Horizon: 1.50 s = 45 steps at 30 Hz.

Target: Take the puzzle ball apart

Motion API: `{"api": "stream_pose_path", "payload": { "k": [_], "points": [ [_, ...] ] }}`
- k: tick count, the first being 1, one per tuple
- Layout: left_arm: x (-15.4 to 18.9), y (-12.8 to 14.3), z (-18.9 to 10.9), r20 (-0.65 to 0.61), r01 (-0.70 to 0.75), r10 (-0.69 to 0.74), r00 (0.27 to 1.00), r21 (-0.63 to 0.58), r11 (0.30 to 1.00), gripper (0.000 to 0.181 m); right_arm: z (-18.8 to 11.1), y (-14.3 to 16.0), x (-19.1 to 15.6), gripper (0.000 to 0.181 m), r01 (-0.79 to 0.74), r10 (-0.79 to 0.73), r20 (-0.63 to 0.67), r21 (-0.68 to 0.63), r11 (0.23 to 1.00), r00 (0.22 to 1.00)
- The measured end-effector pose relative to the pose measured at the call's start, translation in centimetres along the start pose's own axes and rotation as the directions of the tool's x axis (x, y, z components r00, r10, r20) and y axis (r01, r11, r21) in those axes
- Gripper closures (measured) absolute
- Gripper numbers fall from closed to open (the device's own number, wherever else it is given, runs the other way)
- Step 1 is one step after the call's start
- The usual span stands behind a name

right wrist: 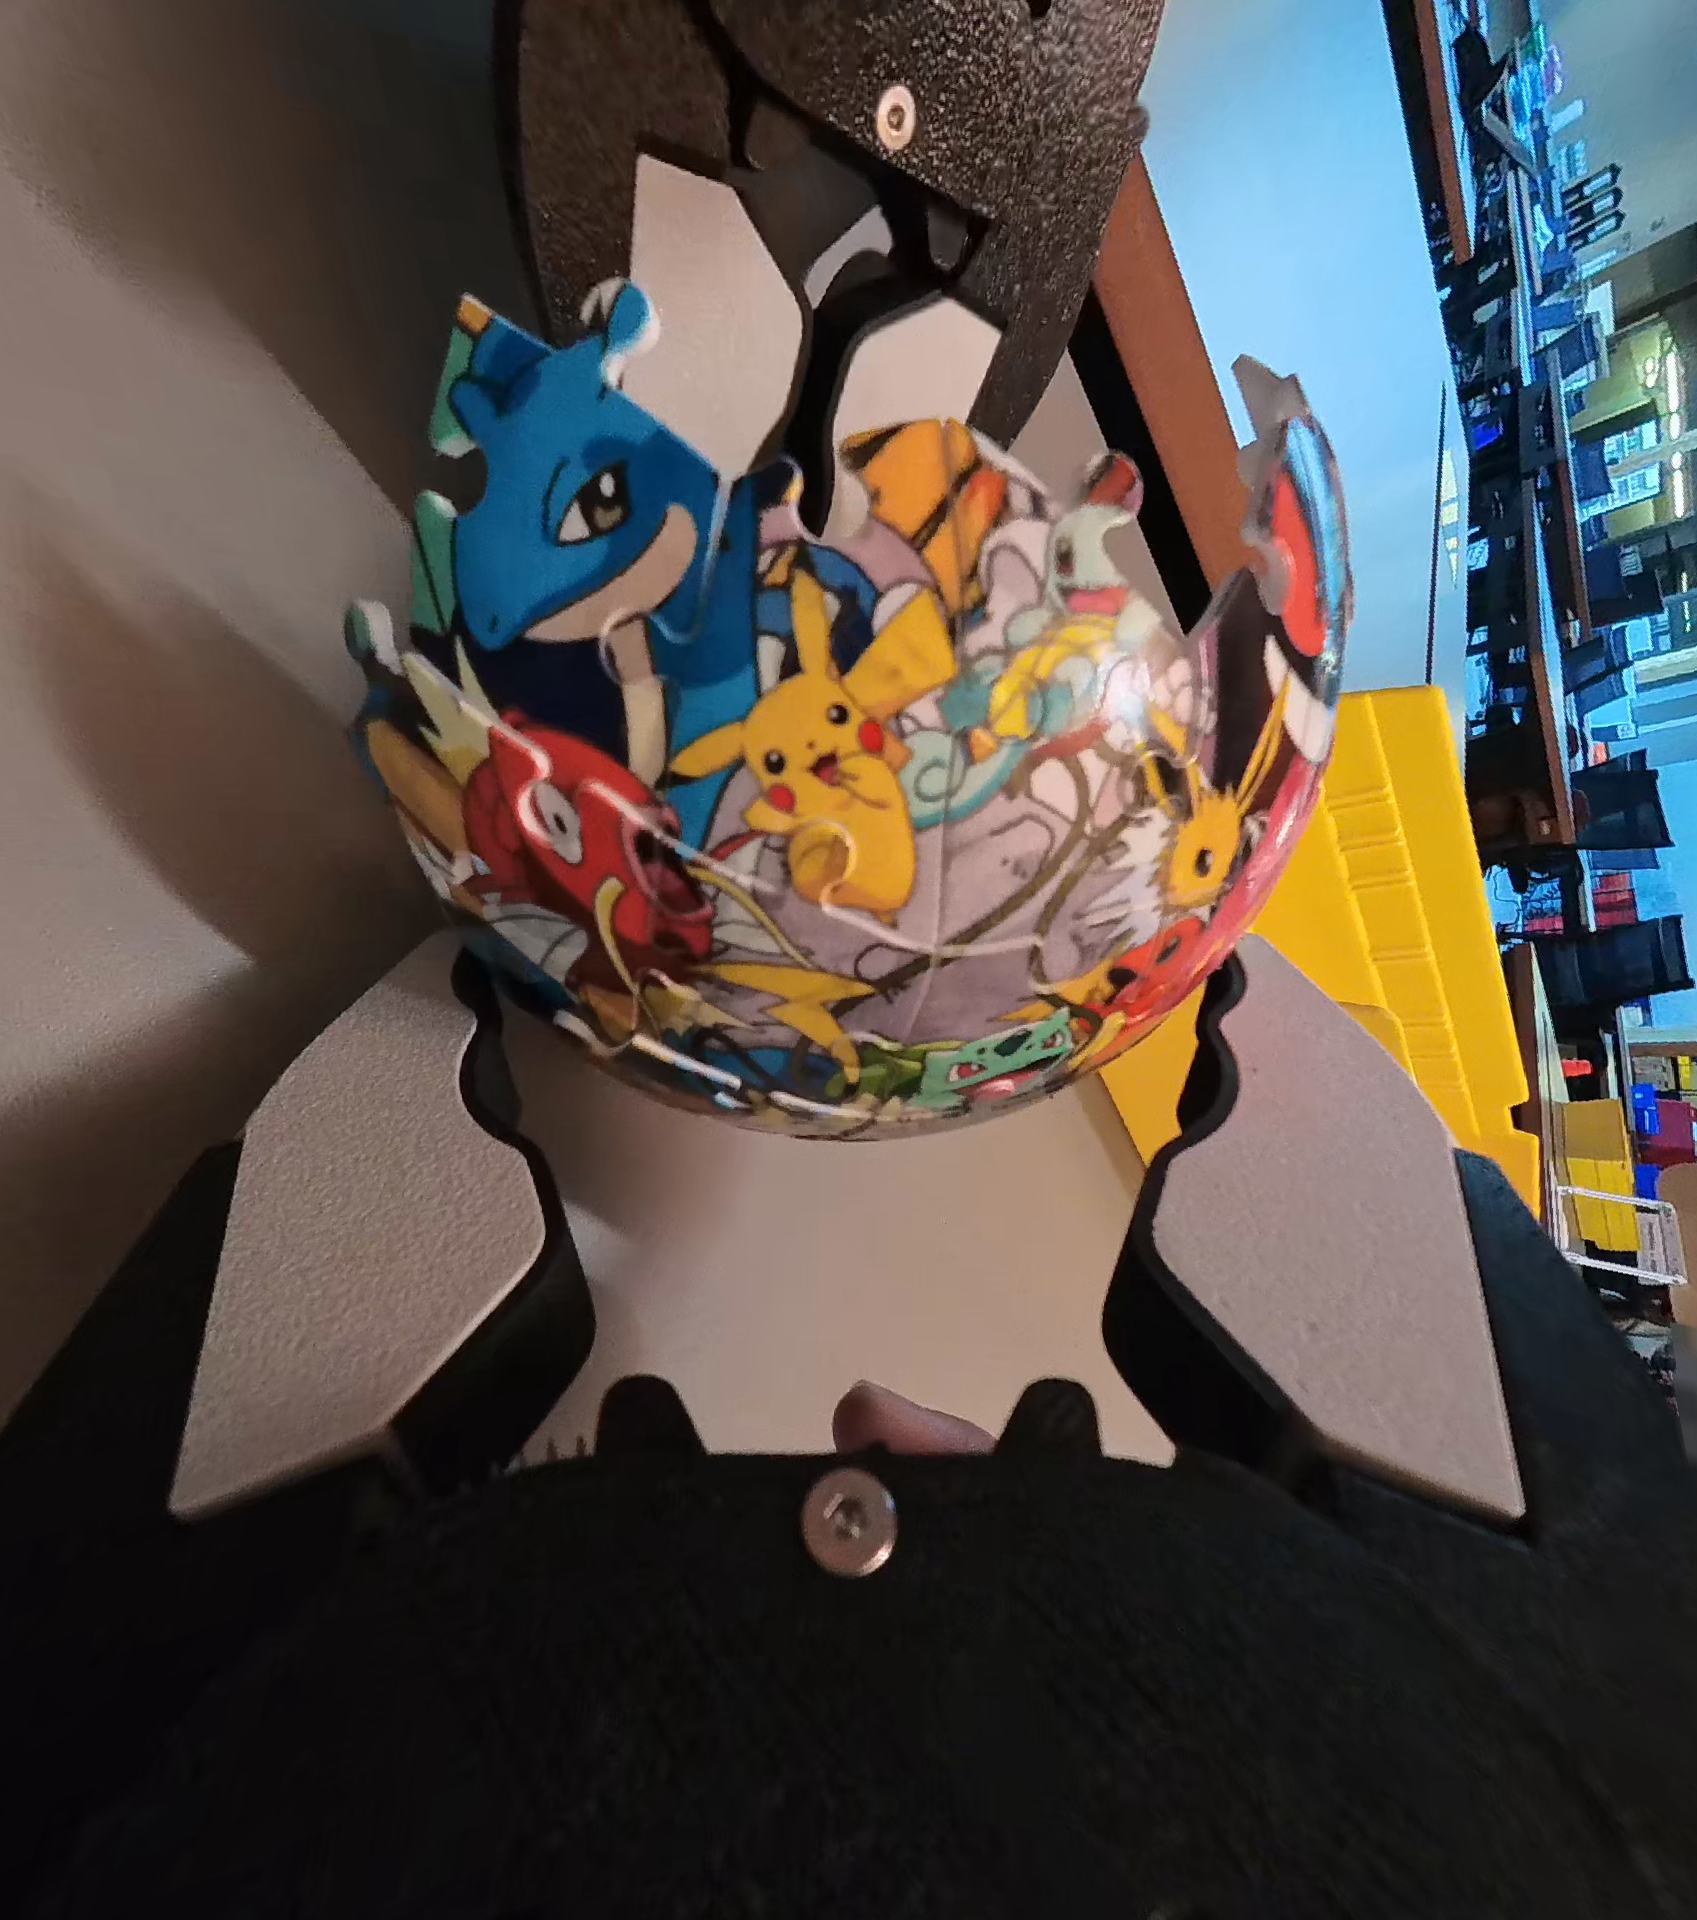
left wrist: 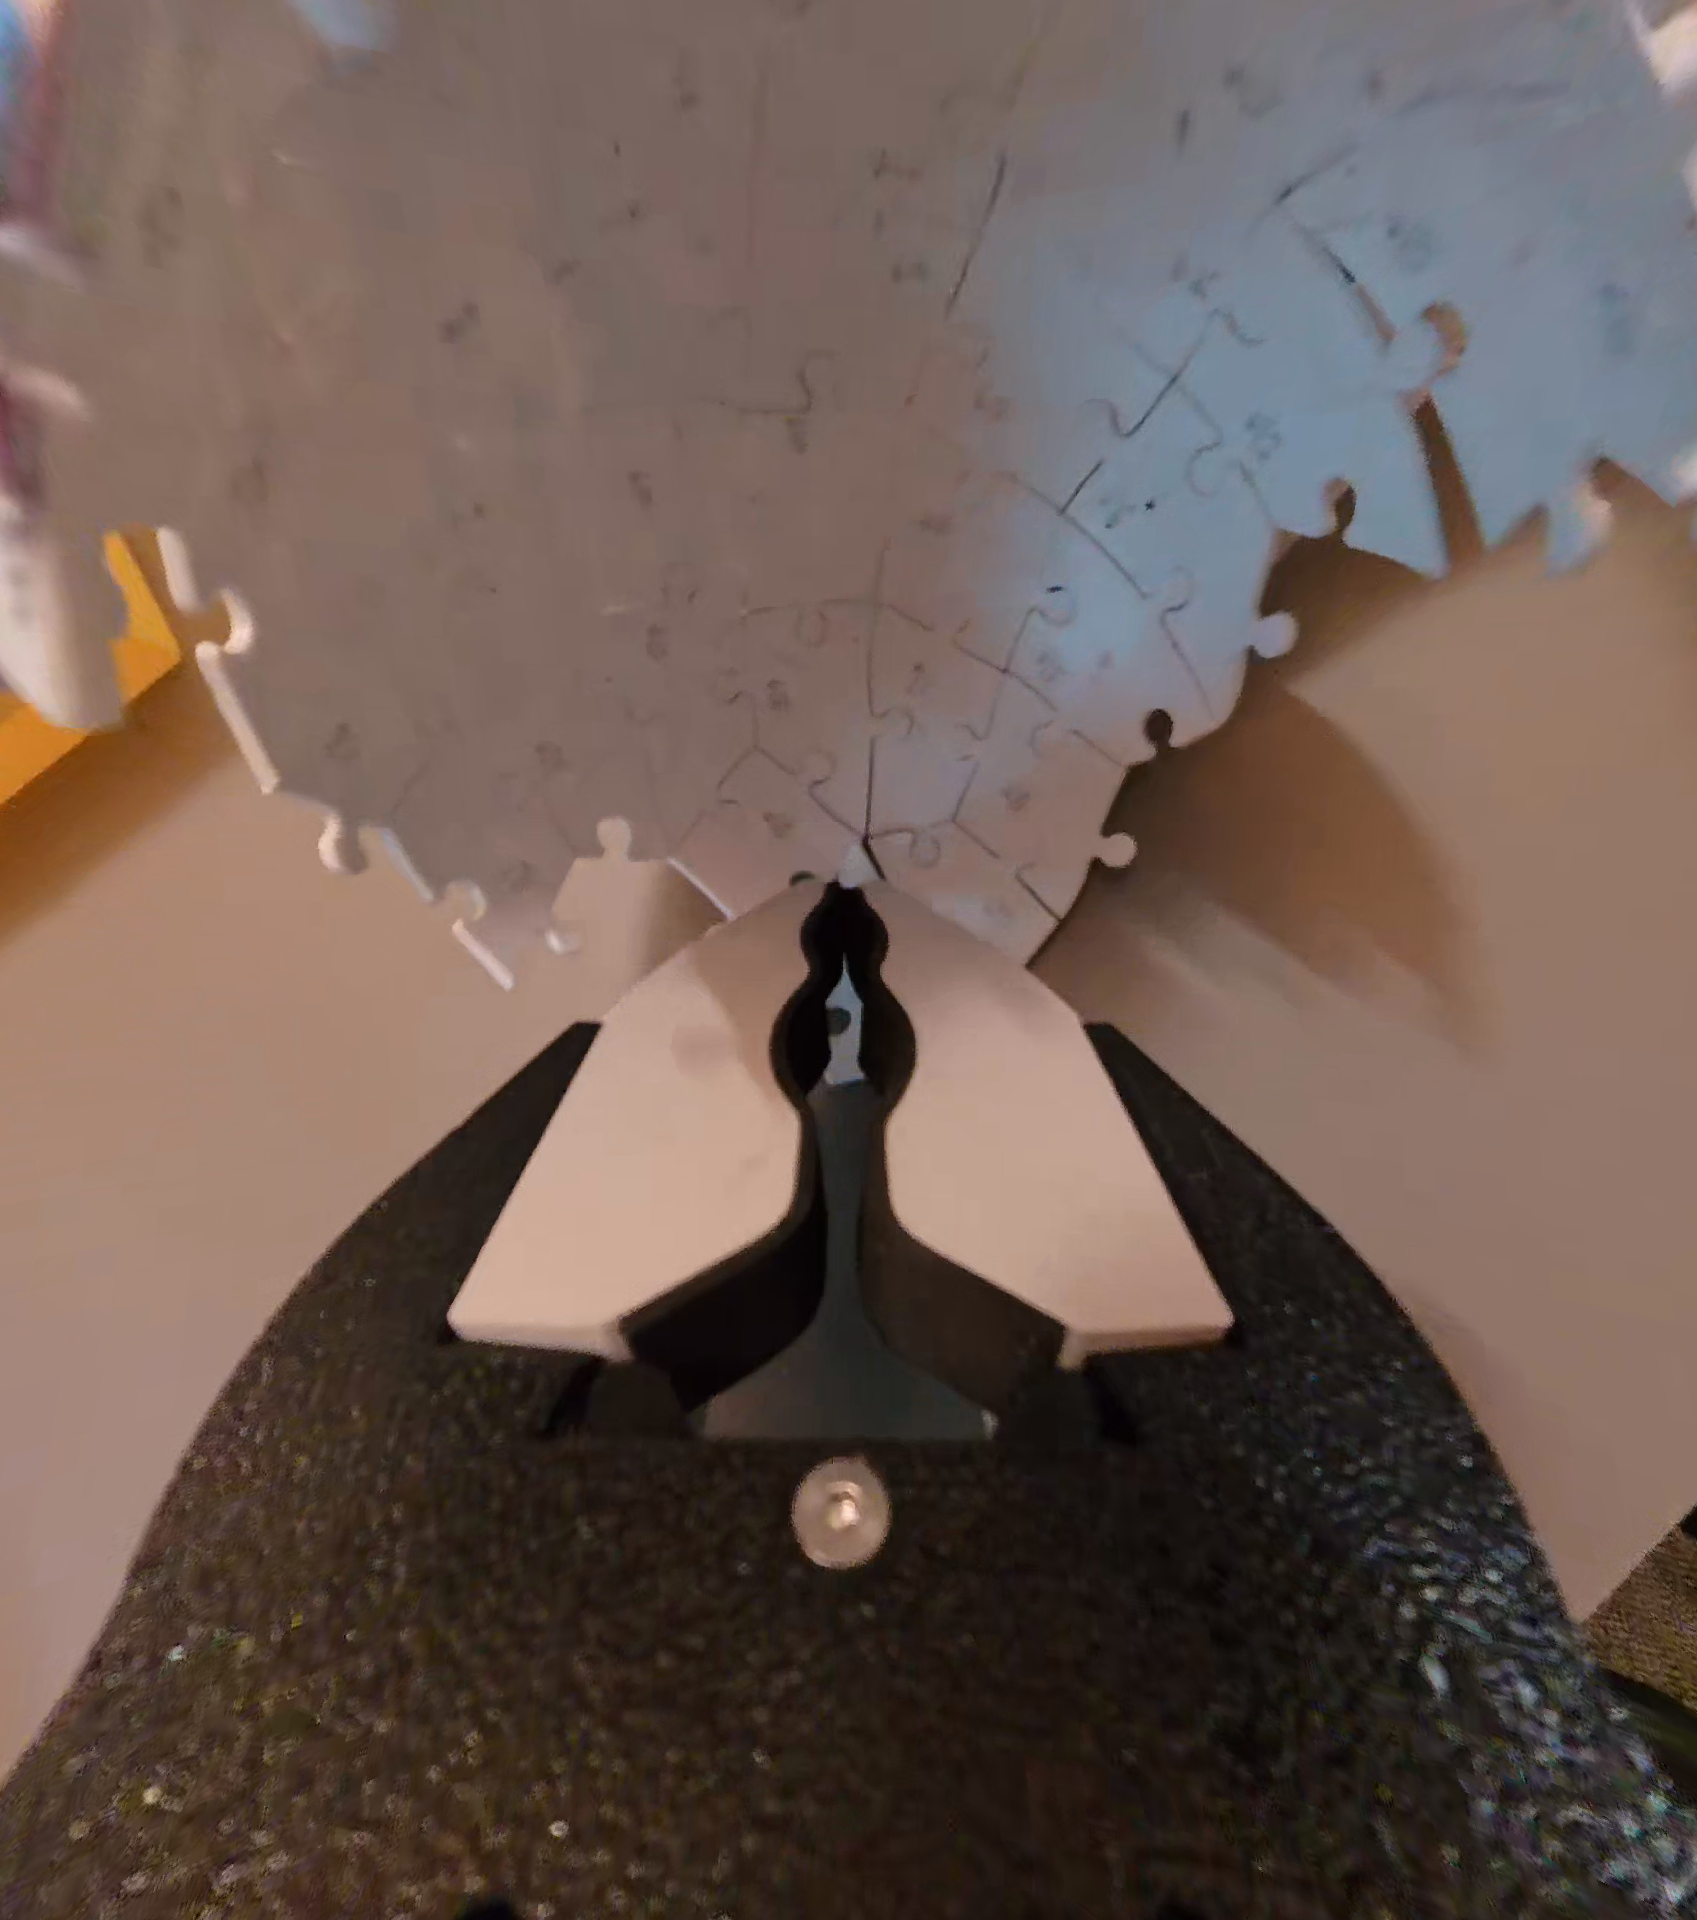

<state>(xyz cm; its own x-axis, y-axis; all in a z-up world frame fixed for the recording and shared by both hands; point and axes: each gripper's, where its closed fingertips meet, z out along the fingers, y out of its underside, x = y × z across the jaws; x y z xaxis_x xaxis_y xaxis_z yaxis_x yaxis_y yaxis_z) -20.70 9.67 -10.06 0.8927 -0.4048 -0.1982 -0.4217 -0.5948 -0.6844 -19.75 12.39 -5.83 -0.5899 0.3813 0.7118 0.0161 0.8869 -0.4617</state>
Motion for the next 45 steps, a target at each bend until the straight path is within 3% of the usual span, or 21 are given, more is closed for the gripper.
{"api": "stream_pose_path", "payload": {
  "k": [4,14,24,35,38,45],
  "points": [
    [-0.2,0.5,-0.1,0.038,-0.036,0.038,0.999,-0.04,0.999,0.181,0.1,-0.2,0.0,0.055,0.002,-0.002,0.002,0.002,1.0,1.0],
    [0.1,-0.1,0.1,0.037,-0.079,0.079,0.996,-0.012,0.997,0.181,0.4,-0.1,0.1,0.055,-0.032,0.032,0.051,-0.006,0.999,0.998],
    [-1.1,0.2,-1.5,0.042,0.053,-0.056,0.998,0.065,0.997,0.181,0.3,-0.4,0.2,0.057,-0.021,0.021,0.029,-0.005,1.0,0.999],
    [-1.0,1.2,-0.9,0.086,-0.063,0.065,0.994,-0.028,0.998,0.181,0.8,-1.3,0.4,0.056,-0.062,0.061,0.045,0.024,0.998,0.997],
    [-1.0,1.2,-0.9,0.086,-0.062,0.064,0.994,-0.025,0.998,0.181,1.1,-1.3,0.3,0.051,-0.12,0.118,0.071,0.028,0.992,0.99],
    [-1.0,1.0,-1.1,0.084,-0.057,0.055,0.995,0.016,0.998,0.181,1.3,-2.2,0.2,0.051,-0.06,0.058,0.047,0.046,0.997,0.997]
  ]
}}
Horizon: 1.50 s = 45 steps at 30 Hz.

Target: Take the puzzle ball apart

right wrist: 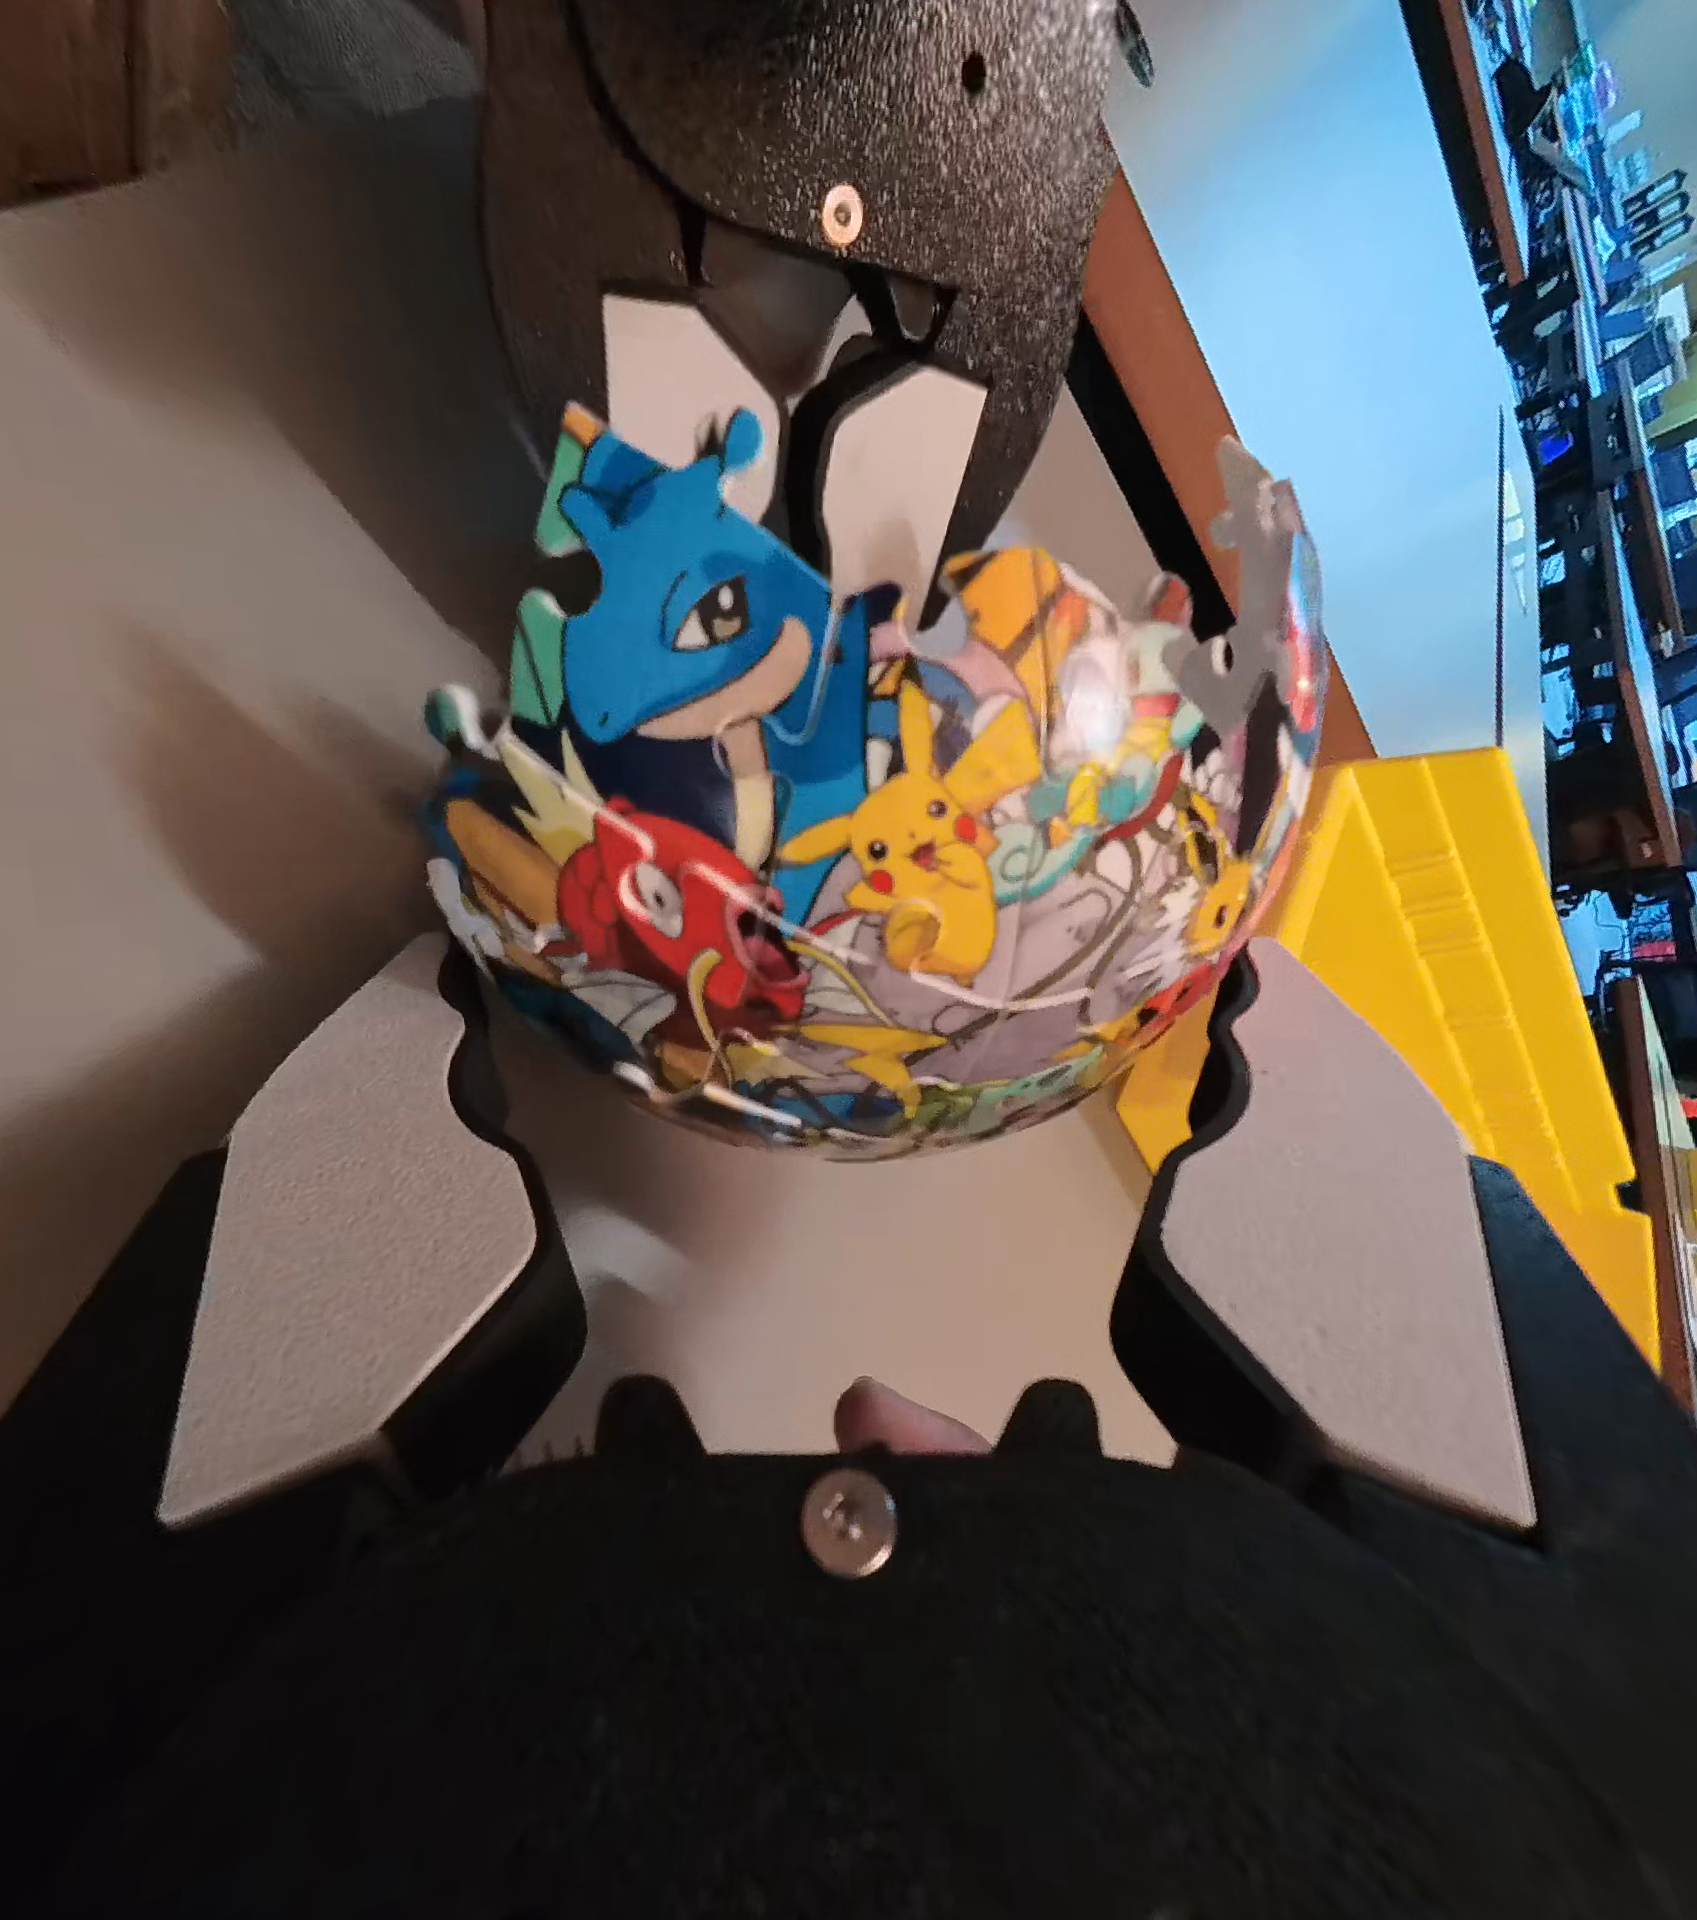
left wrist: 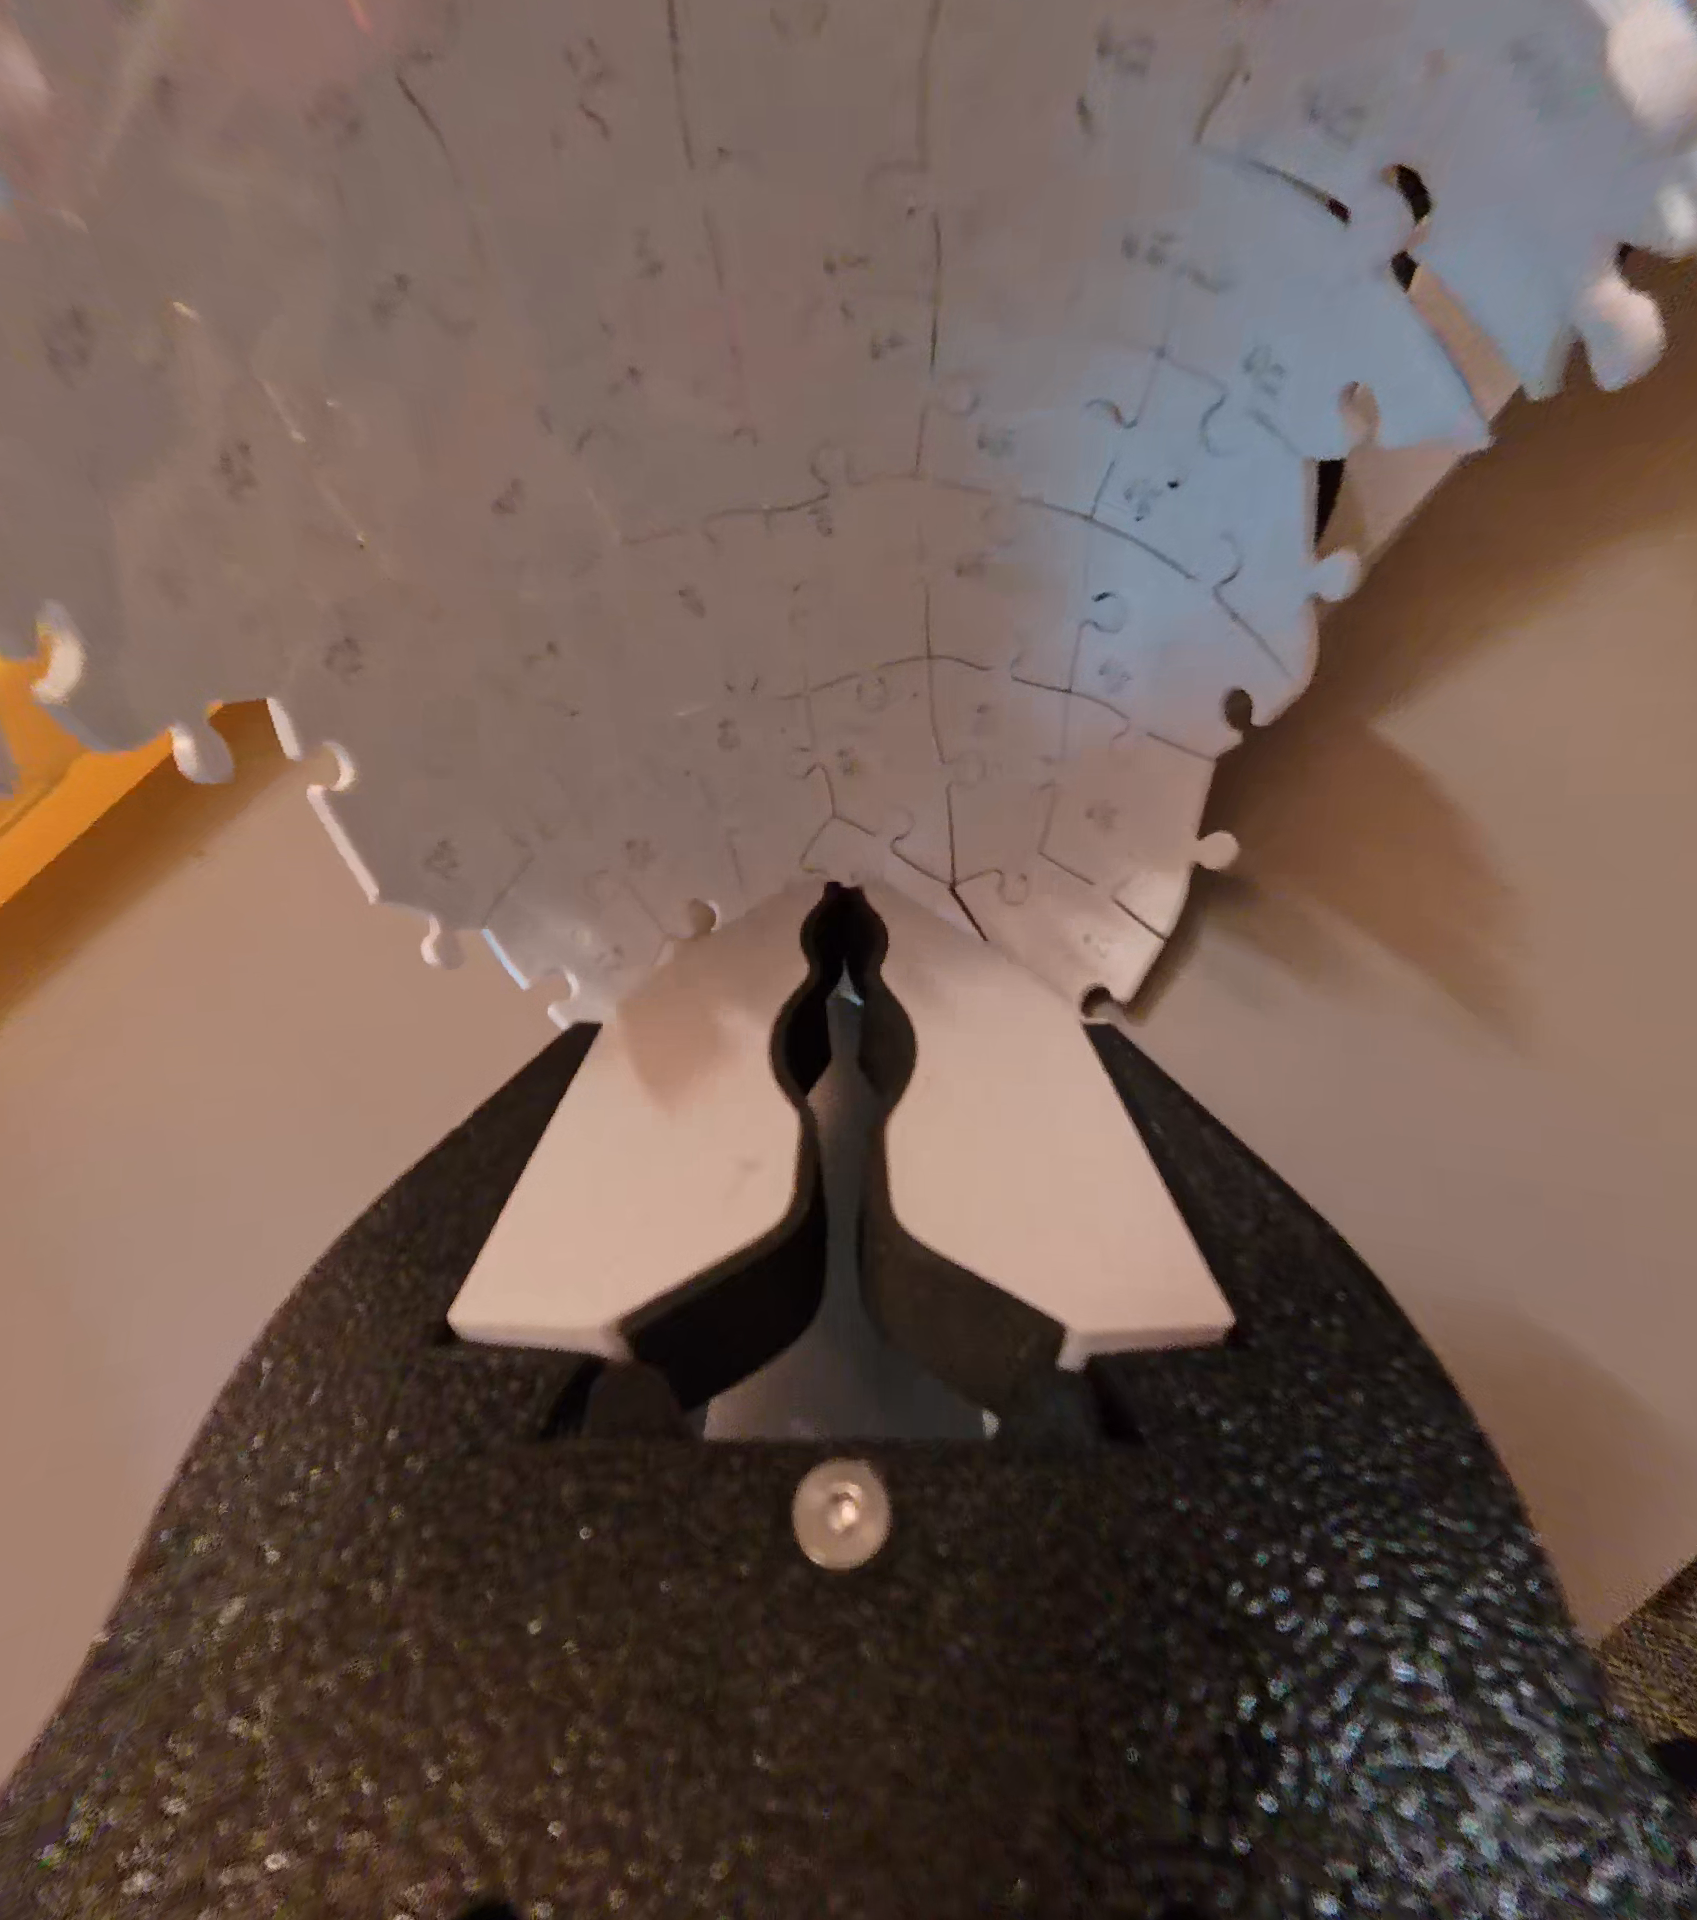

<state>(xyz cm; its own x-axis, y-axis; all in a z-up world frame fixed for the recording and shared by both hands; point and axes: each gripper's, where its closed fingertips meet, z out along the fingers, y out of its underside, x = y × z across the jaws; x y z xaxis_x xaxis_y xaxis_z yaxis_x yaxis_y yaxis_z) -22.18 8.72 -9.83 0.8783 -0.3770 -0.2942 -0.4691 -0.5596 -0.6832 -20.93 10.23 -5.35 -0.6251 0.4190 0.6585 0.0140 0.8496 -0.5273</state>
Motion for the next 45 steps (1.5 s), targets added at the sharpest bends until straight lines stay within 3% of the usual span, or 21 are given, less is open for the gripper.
{"api": "stream_pose_path", "payload": {
  "k": [4,9,17,26,35,45],
  "points": [
    [0.3,0.1,0.1,0.022,-0.087,0.088,0.996,-0.043,0.995,0.181,0.5,-1.0,-0.3,0.046,-0.041,0.041,0.006,0.051,0.998,0.999],
    [0.2,0.0,0.1,-0.001,-0.044,0.044,0.999,-0.014,0.999,0.181,1.3,-0.9,-0.3,0.034,-0.122,0.123,-0.012,0.084,0.989,0.992],
    [0.4,0.1,0.2,-0.016,-0.091,0.091,0.996,-0.037,0.995,0.181,1.8,-1.0,0.0,0.036,-0.206,0.212,-0.023,0.152,0.967,0.977],
    [0.4,0.0,0.2,-0.028,-0.109,0.108,0.994,-0.019,0.994,0.181,1.5,-1.9,0.0,0.038,-0.081,0.103,-0.089,0.224,0.971,0.991],
    [0.4,-0.1,-0.8,-0.031,-0.037,0.039,0.999,0.056,0.998,0.181,1.5,-2.0,-0.3,0.039,0.053,-0.04,-0.118,0.11,0.993,0.992],
    [0.4,2.6,-2.7,0.02,-0.004,0.005,1.0,-0.058,0.998,0.181,1.7,-2.1,-0.3,0.04,0.084,-0.077,-0.112,0.061,0.995,0.991]
  ]
}}
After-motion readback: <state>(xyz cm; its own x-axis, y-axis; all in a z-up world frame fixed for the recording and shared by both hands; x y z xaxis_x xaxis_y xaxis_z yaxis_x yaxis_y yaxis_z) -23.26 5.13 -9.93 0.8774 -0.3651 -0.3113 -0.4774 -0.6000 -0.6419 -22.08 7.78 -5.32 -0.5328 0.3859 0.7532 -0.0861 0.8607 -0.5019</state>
